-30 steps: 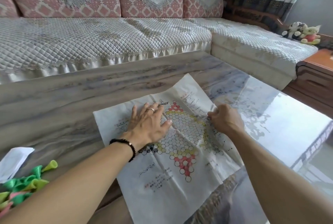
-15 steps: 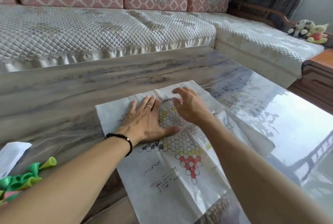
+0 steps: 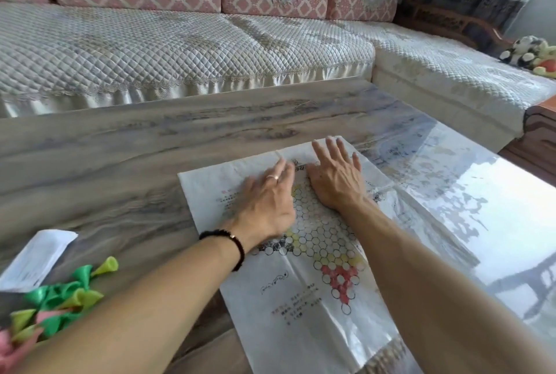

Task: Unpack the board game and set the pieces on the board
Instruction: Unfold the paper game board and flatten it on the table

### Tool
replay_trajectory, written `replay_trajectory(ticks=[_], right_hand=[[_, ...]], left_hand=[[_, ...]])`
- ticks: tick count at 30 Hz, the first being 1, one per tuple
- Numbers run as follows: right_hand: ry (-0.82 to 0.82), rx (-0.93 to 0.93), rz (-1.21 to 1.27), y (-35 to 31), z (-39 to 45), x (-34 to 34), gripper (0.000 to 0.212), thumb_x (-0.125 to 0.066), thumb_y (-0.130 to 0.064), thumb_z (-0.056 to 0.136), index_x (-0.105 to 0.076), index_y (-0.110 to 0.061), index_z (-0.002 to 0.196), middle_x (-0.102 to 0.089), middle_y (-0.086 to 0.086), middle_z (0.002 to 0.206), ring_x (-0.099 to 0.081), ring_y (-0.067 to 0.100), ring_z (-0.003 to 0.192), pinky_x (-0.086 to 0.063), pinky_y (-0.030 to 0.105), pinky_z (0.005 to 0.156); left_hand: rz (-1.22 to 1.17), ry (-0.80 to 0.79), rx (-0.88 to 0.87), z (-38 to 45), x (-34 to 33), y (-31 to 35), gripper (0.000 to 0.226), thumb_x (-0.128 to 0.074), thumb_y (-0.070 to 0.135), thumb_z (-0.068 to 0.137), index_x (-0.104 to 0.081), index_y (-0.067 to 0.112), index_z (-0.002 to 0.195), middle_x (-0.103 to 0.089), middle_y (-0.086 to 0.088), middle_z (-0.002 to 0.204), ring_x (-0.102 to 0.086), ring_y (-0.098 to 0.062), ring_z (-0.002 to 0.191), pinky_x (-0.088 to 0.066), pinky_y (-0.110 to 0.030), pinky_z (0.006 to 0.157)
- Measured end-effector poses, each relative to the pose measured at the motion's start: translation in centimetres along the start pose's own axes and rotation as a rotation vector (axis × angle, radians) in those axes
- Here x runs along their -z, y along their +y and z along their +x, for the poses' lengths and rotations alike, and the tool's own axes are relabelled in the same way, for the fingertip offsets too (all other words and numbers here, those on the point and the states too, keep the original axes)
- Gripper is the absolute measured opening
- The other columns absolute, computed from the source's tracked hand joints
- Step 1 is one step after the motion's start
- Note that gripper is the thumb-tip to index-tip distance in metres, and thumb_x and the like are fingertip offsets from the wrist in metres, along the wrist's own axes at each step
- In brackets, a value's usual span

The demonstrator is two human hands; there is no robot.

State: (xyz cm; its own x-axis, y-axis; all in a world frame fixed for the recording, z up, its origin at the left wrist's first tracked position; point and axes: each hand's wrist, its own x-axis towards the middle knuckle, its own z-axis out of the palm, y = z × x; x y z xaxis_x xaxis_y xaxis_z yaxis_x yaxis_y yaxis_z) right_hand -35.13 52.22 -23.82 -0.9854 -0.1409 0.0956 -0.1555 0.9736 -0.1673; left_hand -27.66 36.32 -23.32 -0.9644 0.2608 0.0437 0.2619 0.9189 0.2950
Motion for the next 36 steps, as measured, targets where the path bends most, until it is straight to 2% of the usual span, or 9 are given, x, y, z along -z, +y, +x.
replay_trajectory(ticks=[3,7,11,14,18,20,24,33,36], right_hand=[[-0.041,-0.038,0.07,0.1,-1.2,0.9,0.051,-0.022,-0.041,0.101,-0.022,-0.025,0.149,-0.008,0.003,0.161,-0.004,0.02,0.148,-0.005,0.047,0.12],[-0.07,0.184,0.061,-0.5,-5.8,1.0,0.052,-0.019,-0.046,0.101,-0.018,-0.033,0.151,-0.006,-0.007,0.161,-0.002,0.012,0.148,-0.003,0.042,0.12],[-0.162,0.05,-0.073,4.3,-7.5,2.1,0.06,-0.011,-0.061,0.096,-0.003,-0.04,0.151,0.003,-0.011,0.16,0.004,0.01,0.147,0.0,0.043,0.12],[-0.186,-0.061,-0.115,6.9,-7.6,2.7,0.064,-0.008,-0.065,0.093,-0.001,-0.038,0.151,0.007,-0.009,0.16,0.006,0.012,0.147,0.002,0.046,0.12],[-0.165,-0.068,-0.11,6.6,-7.7,2.3,0.061,-0.009,-0.059,0.096,-0.002,-0.036,0.152,0.007,-0.008,0.16,0.006,0.012,0.147,0.002,0.045,0.12],[-0.173,-0.083,-0.096,6.9,-7.6,2.5,0.057,-0.009,-0.054,0.098,-0.001,-0.036,0.152,0.007,-0.009,0.16,0.007,0.01,0.147,0.002,0.044,0.12],[-0.169,-0.08,-0.083,7.3,-7.4,2.5,0.054,-0.01,-0.05,0.099,-0.002,-0.038,0.151,0.006,-0.011,0.16,0.007,0.009,0.147,0.002,0.043,0.12],[-0.14,-0.165,-0.132,5.1,-7.6,3.2,0.055,-0.014,-0.046,0.1,-0.014,-0.027,0.151,-0.003,0.003,0.161,-0.001,0.021,0.148,0.001,0.054,0.118],[-0.112,0.036,-0.022,0.6,-10.0,2.6,0.054,-0.019,-0.043,0.101,-0.013,-0.025,0.152,-0.004,0.003,0.161,-0.003,0.02,0.148,-0.003,0.051,0.119]], left_hand=[[0.067,-0.003,0.077,-0.5,-1.2,0.1,0.069,-0.021,0.05,0.1,-0.003,0.012,0.155,0.003,-0.008,0.163,0.004,-0.022,0.15,0.007,-0.048,0.119],[0.147,-0.066,0.026,-0.6,-0.8,-0.1,0.094,-0.022,0.071,0.089,0.001,0.008,0.155,0.008,-0.013,0.162,0.011,-0.024,0.15,0.007,-0.053,0.119],[0.158,-0.177,-0.02,-1.8,-0.1,-0.6,0.115,-0.02,0.089,0.076,0.011,0.009,0.153,0.018,-0.012,0.16,0.018,-0.024,0.148,0.01,-0.053,0.119],[0.147,-0.236,-0.017,-2.6,0.5,-0.7,0.11,-0.027,0.083,0.08,0.013,0.01,0.153,0.022,-0.011,0.158,0.021,-0.025,0.147,0.01,-0.057,0.117],[0.046,-0.129,-0.2,-0.9,0.6,3.4,0.072,-0.032,0.038,0.099,0.005,0.012,0.154,0.011,-0.009,0.162,0.01,-0.023,0.149,0.007,-0.054,0.119],[-0.03,-0.085,-0.155,0.3,-0.4,5.6,0.062,-0.026,0.032,0.102,0.001,0.014,0.155,0.006,-0.007,0.163,0.005,-0.023,0.15,0.004,-0.051,0.121],[0.092,-0.106,-0.098,-0.4,-2.3,5.7,0.067,-0.014,0.051,0.101,0.005,0.016,0.154,0.01,-0.005,0.162,0.012,-0.022,0.149,0.009,-0.051,0.119],[0.156,-0.166,-0.038,-8.2,-0.5,1.7,0.118,-0.015,0.095,0.069,0.01,0.017,0.154,0.018,-0.003,0.161,0.02,-0.021,0.147,0.008,-0.056,0.118],[0.135,-0.17,-0.037,-8.3,-0.3,1.9,0.128,-0.015,0.1,0.062,0.01,0.016,0.155,0.016,-0.003,0.162,0.02,-0.021,0.148,0.009,-0.056,0.117]])
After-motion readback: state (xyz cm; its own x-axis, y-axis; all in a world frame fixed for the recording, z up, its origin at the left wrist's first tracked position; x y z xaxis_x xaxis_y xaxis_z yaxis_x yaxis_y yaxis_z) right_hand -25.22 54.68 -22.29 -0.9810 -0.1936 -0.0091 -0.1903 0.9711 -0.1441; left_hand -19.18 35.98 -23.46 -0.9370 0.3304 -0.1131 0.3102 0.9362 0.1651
